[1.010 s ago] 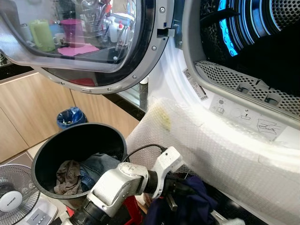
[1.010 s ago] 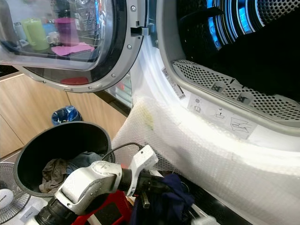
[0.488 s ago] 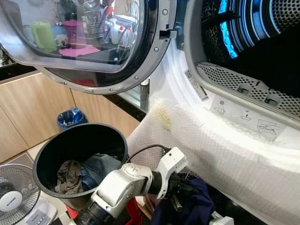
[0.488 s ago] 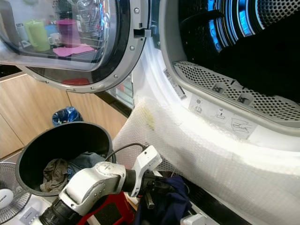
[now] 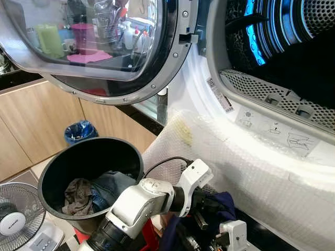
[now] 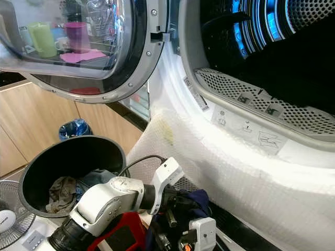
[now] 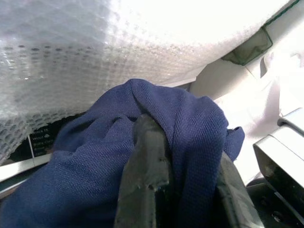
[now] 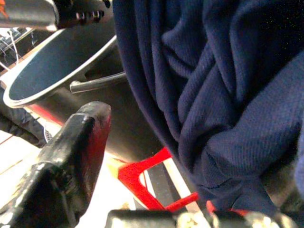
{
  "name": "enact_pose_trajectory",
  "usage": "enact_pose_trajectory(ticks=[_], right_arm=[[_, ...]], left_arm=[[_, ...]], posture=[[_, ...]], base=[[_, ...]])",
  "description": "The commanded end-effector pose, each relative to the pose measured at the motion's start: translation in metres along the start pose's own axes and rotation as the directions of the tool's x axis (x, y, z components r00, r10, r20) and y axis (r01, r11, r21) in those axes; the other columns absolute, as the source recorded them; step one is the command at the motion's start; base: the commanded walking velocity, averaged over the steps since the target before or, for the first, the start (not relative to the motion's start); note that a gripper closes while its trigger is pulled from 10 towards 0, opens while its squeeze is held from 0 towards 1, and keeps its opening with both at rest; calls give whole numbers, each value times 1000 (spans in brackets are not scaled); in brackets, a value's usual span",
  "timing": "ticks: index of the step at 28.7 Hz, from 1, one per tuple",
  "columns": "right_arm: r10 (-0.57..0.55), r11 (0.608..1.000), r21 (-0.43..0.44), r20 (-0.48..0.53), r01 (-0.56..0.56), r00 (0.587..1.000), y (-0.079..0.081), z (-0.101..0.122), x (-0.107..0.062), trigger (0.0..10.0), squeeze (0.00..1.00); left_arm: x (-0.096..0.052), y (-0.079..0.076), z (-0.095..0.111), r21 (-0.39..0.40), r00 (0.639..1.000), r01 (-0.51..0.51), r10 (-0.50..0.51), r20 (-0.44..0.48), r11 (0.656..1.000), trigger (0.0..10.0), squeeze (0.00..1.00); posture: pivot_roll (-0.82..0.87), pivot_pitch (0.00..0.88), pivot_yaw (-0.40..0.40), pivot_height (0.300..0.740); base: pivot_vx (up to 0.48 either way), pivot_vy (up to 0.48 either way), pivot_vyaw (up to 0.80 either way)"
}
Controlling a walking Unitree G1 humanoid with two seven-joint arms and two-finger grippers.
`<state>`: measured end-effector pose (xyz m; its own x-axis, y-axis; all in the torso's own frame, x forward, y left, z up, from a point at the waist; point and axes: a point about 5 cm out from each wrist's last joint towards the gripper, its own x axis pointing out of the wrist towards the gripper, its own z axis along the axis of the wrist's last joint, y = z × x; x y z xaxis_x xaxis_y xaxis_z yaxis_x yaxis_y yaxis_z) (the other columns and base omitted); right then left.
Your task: Clothes washing
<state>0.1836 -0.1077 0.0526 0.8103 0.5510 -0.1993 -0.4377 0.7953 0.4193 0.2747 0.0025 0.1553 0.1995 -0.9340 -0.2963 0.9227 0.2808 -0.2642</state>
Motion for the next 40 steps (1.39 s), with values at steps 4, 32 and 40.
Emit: enact_pose_trajectory(ticks=[4, 32, 40], right_arm=[[-96, 995, -18, -26, 96, 995, -10, -4, 5, 10000, 0], [-412, 910, 108, 117, 400, 904, -58, 1, 9, 0, 0], [-301, 950, 127, 142, 284, 943, -43, 0, 13, 0, 0]], left_arm=[[0, -2, 13, 23, 1000, 4, -5, 25, 1000, 0, 0], [-7, 2, 14, -4, 999, -39, 39, 30, 999, 0, 0], [-8, 3, 15, -2, 999, -44, 44, 30, 999, 0, 0]], posture=[[105, 90, -53, 740], [135, 107, -44, 740], [138, 108, -41, 740]], base=[[0, 0, 0], [0, 0, 0], [0, 0, 0]])
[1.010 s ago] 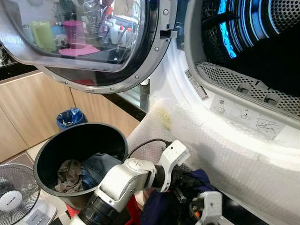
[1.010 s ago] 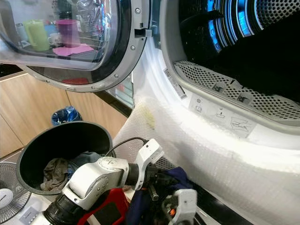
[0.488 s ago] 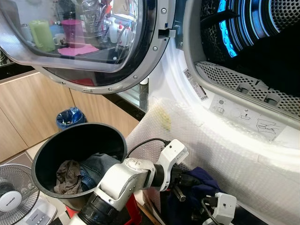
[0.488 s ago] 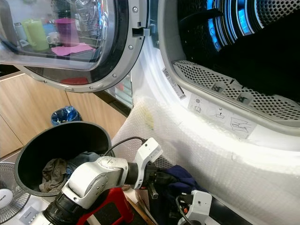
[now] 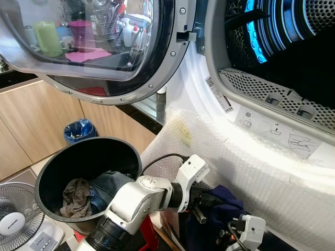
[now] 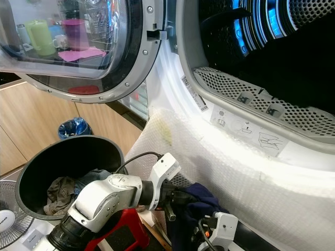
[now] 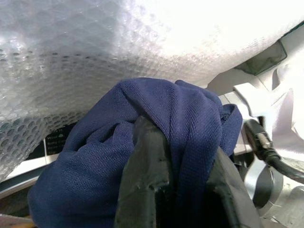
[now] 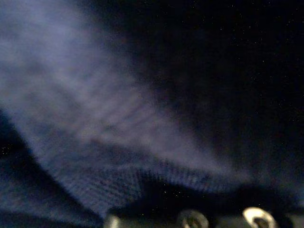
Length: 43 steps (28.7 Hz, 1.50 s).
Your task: Clothes washing
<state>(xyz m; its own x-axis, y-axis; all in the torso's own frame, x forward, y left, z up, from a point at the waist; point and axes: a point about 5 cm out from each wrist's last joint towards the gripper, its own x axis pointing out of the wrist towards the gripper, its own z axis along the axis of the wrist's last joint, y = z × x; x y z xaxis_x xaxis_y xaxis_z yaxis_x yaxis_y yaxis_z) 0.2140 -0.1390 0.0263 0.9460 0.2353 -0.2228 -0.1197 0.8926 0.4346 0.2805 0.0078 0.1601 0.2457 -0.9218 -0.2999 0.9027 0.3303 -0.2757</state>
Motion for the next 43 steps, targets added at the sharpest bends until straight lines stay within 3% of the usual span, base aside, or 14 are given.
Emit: enact_pose_trajectory(ticks=[1, 3, 13, 16, 24, 34, 35, 36, 37, 38, 39, 43], right_arm=[[23, 1000, 17, 28, -23, 999, 6, 3, -1, 0, 0], [96, 994, 40, 25, -97, 995, 14, 1, -4, 0, 0], [235, 970, 62, 22, -236, 972, 29, -2, -9, 0, 0], [243, 968, 58, 23, -244, 970, 30, -2, -9, 0, 0], [304, 951, -64, 2, -304, 953, 34, -5, -12, 0, 0], [311, 949, -69, 20, -309, 950, 38, -2, -6, 0, 0], [300, 952, -74, 21, -298, 954, 38, -2, -4, 0, 0], [276, 959, -72, 30, -273, 961, 37, -2, -2, 0, 0], [249, 967, -73, 33, -246, 968, 36, -3, 1, 0, 0], [249, 967, -73, 33, -246, 968, 36, -3, 1, 0, 0], [201, 977, -81, 29, -198, 979, 33, -5, 6, 0, 0], [152, 986, -74, 44, -149, 987, 32, -5, 14, 0, 0]], left_arm=[[-2, -3, 9, 26, 1000, 3, -4, 20, 1000, 0, 0], [-2, -3, 10, 26, 1000, 2, -2, 21, 1000, 0, 0], [-2, -3, 12, 23, 1000, 2, -2, 28, 1000, 0, 0], [-2, -3, 12, 23, 1000, 2, -3, 28, 1000, 0, 0], [-2, -3, 12, 20, 1000, 6, -6, 28, 1000, 0, 0], [-3, -1, 14, 24, 999, -16, 15, 41, 1000, 0, 0], [-3, -1, 14, 24, 999, -17, 16, 42, 1000, 78, 0], [-4, -3, 14, 23, 999, -6, 5, 43, 1000, 1451, 0], [-6, -5, 14, 25, 999, 11, -12, 44, 1000, 1804, 949], [-6, -5, 14, 25, 999, 11, -12, 44, 1000, 1804, 949], [-12, -11, 15, 23, 997, 60, -61, 49, 998, 1020, 1000], [-22, -17, 15, 45, 994, 102, -103, 29, 994, 1176, 1000]], posture=[[138, 108, -41, 740], [136, 107, -39, 740], [138, 108, -38, 740], [137, 108, -37, 740], [136, 110, -33, 740], [144, 110, -30, 740], [144, 110, -29, 740], [149, 113, -24, 740], [151, 114, -23, 740], [151, 114, -23, 740], [158, 114, -16, 740], [171, 115, -6, 740]], base=[[0, 0, 0], [0, 0, 0], [0, 0, 0], [0, 0, 0], [0, 0, 0], [0, 0, 0], [0, 0, 0], [0, 0, 0], [0, 0, 0], [0, 0, 0], [0, 0, 0], [0, 0, 0]])
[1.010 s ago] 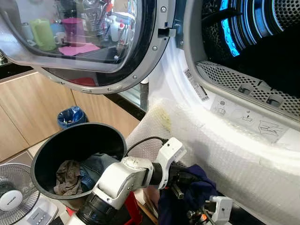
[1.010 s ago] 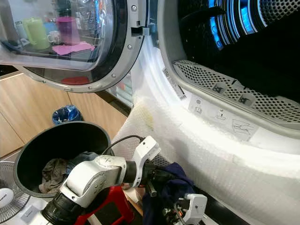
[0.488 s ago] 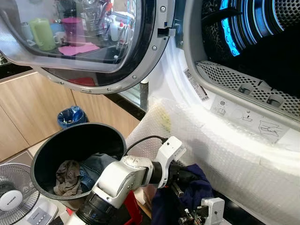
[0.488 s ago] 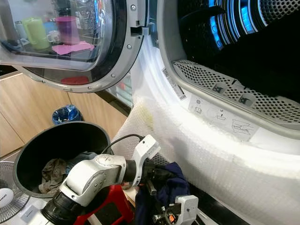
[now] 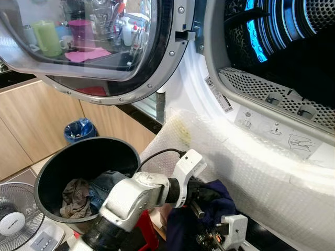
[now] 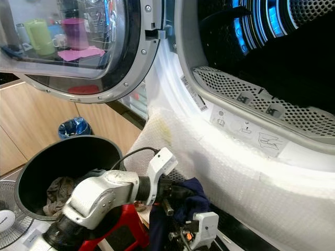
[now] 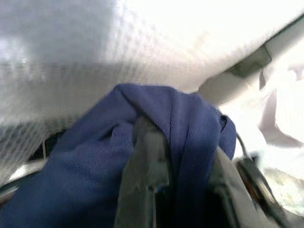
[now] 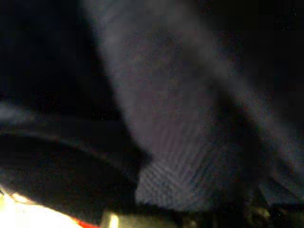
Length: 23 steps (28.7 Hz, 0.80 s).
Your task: Clothes washing
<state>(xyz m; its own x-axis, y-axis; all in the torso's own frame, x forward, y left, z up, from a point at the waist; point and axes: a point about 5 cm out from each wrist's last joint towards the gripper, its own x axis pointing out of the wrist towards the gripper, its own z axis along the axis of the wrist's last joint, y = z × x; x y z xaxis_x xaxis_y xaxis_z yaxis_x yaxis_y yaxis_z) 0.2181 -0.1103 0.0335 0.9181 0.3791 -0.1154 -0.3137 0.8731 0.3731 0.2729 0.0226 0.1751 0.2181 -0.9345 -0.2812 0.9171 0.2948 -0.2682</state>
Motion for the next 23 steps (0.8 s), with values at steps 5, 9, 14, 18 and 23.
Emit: enact_pose_trajectory(ticks=[5, 9, 14, 18, 23], right_arm=[[-45, 998, 47, 37, 43, 998, 3, 1, 12, 0, 0], [-70, 995, 74, 88, 63, 994, 1, 9, 20, 0, 0], [-79, 988, 141, 140, 60, 987, 0, 16, 26, 0, 0], [-69, 984, 175, 153, 42, 986, 2, 15, 28, 0, 0], [-61, 979, 200, 162, 28, 985, 4, 15, 29, 0, 0]], left_arm=[[-10, -7, 5, 9, 999, 40, -40, -7, 999, 588, 1000], [-21, -2, 2, 19, 999, -19, 19, -33, 1000, 235, 1000], [-36, -6, 3, 116, 997, 5, 3, -71, 993, 1451, 1000], [-45, -4, -8, 220, 984, -2, 41, -175, 976, 1569, 1000], [-53, -9, -21, 261, 970, 53, 13, -243, 964, 2431, 1000]], posture=[[178, 117, 4, 740], [185, 117, 15, 740], [201, 116, 22, 740], [204, 116, 25, 740], [213, 116, 27, 740]], base=[[0, 0, 0], [0, 0, 0], [0, 0, 0], [0, 0, 0], [0, 0, 0]])
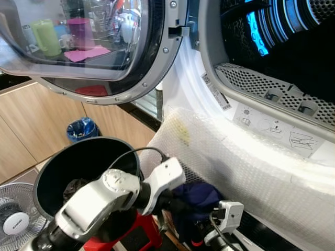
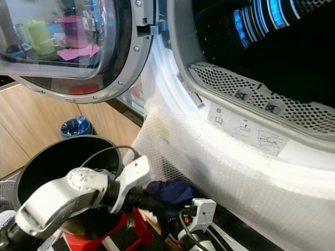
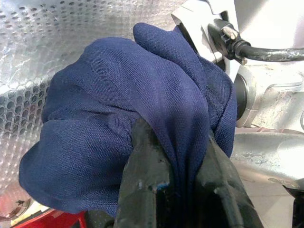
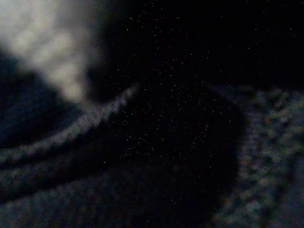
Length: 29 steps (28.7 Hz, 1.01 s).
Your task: Clothes washing
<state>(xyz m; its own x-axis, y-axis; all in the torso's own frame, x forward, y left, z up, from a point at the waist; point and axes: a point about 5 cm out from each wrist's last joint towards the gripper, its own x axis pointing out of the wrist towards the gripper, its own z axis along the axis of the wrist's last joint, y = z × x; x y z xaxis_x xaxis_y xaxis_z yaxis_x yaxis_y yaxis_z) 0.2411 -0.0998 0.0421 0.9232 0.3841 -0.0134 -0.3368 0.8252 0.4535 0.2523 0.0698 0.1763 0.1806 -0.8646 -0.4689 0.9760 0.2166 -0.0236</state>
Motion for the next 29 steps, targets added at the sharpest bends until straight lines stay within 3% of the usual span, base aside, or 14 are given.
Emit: enact_pose_trajectory(ticks=[1, 2, 6, 11, 12, 13, 15, 17, 18, 23, 24, 25, 26, 29], right_arm=[[-93, 989, 120, 83, 83, 992, -1, 5, 6, 0, 0], [-92, 987, 139, 91, 78, 992, -1, 5, 5, 0, 0], [-83, 986, 153, 92, 68, 992, -1, 5, 4, 0, 0], [-81, 985, 158, 90, 66, 993, -1, 4, 3, 0, 0], [-82, 985, 161, 87, 68, 993, -2, 3, 3, 0, 0], [-84, 984, 163, 85, 69, 993, -2, 3, 3, 0, 0], [-82, 984, 167, 82, 68, 993, -2, 2, 2, 0, 0], [-80, 983, 169, 80, 66, 994, -2, 1, 2, 0, 0], [-79, 983, 171, 79, 65, 994, -2, 1, 2, 0, 0], [-77, 981, 181, 72, 63, 994, -2, 0, 2, 0, 0], [-76, 981, 183, 69, 62, 995, -2, 0, 2, 0, 0], [-76, 981, 183, 69, 62, 995, -2, 0, 2, 0, 0], [-74, 981, 184, 65, 61, 995, -2, -1, 2, 0, 0], [-69, 981, 186, 61, 57, 996, -2, -2, 2, 0, 0]], left_arm=[[-3, -3, -7, 21, 999, 12, -11, -51, 1000, 3333, 1000], [-3, 7, -10, 24, 996, -79, 80, -42, 997, 3686, 1000], [-4, 15, -5, -28, 987, -153, 154, 37, 988, 3216, 1000], [-7, 16, 0, -55, 980, -152, 157, 122, 987, 3569, 1000], [-8, 13, 3, -81, 978, -124, 136, 161, 989, 4863, 1000], [-9, 12, 4, -95, 976, -111, 127, 178, 989, 4863, 1000], [-10, 8, 10, -92, 969, -74, 93, 228, 993, 9255, 1000], [-10, 4, 14, -82, 965, -49, 68, 252, 995, 9255, 1000], [-9, 2, 15, -65, 967, -35, 51, 249, 997, 10000, 1000], [-11, -9, 14, 49, 977, 39, -49, 207, 998, 10000, 1000], [-14, -9, 14, 115, 982, 43, -63, 178, 992, 10000, 0], [-14, -9, 14, 115, 982, 43, -63, 178, 992, 10000, 0], [-16, -3, 15, 177, 987, -3, -25, 160, 984, 10000, 0], [-20, 5, 16, 198, 989, -36, 7, 148, 980, 10000, 0]], posture=[[213, 116, 27, 740], [216, 115, 25, 740], [217, 115, 22, 740], [219, 117, 19, 740], [221, 117, 18, 740], [221, 117, 18, 740], [221, 117, 15, 740], [221, 117, 15, 740], [223, 118, 13, 740], [222, 119, 9, 740], [222, 119, 9, 740], [222, 119, 9, 740], [222, 119, 9, 740], [223, 119, 9, 740]], base=[[0, 0, 0], [0, 0, 0], [0, 0, 0], [0, 0, 0], [0, 0, 0], [0, 0, 0], [0, 0, 0], [0, 0, 0], [0, 0, 0], [0, 0, 0], [0, 0, 0], [0, 0, 0], [0, 0, 0], [0, 0, 0]])
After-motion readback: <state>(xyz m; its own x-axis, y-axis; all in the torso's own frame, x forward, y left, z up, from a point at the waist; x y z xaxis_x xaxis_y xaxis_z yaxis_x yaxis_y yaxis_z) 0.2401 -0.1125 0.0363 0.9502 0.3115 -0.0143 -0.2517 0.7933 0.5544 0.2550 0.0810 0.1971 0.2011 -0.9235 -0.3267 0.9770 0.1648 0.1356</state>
